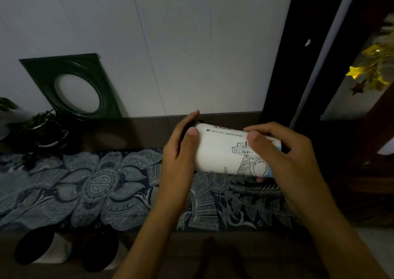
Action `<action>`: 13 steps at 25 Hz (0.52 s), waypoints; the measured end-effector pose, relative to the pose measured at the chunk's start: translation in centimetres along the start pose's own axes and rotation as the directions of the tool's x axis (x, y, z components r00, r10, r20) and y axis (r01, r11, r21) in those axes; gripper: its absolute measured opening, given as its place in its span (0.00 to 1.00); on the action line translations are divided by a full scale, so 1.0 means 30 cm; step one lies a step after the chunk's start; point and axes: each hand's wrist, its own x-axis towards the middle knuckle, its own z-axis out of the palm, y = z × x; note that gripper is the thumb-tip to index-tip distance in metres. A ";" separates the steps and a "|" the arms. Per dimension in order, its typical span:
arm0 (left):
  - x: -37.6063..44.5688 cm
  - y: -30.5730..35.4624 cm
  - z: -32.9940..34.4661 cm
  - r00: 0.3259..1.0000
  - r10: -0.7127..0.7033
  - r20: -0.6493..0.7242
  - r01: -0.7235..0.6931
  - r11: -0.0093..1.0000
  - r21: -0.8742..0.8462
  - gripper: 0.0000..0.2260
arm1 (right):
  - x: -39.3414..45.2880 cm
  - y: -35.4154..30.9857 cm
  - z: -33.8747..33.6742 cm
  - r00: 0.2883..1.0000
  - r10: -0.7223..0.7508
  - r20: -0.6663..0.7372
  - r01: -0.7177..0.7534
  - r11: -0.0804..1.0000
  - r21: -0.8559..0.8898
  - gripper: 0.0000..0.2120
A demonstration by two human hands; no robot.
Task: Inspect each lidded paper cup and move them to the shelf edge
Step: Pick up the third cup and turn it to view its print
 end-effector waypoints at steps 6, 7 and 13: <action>-0.030 0.014 0.031 0.871 -0.485 0.081 0.480 0.802 -0.355 0.19 | 0.037 -0.004 0.026 0.981 -0.185 -0.067 0.192 0.974 0.118 0.18; -0.032 0.017 0.029 0.800 -0.573 0.177 0.591 0.705 -0.391 0.23 | 0.052 -0.005 0.023 0.975 -0.222 -0.020 0.222 0.964 0.144 0.21; -0.071 0.023 0.064 0.646 -0.590 0.484 0.762 0.455 -0.461 0.30 | 0.123 -0.036 0.032 0.963 -0.220 0.154 0.117 0.860 0.496 0.39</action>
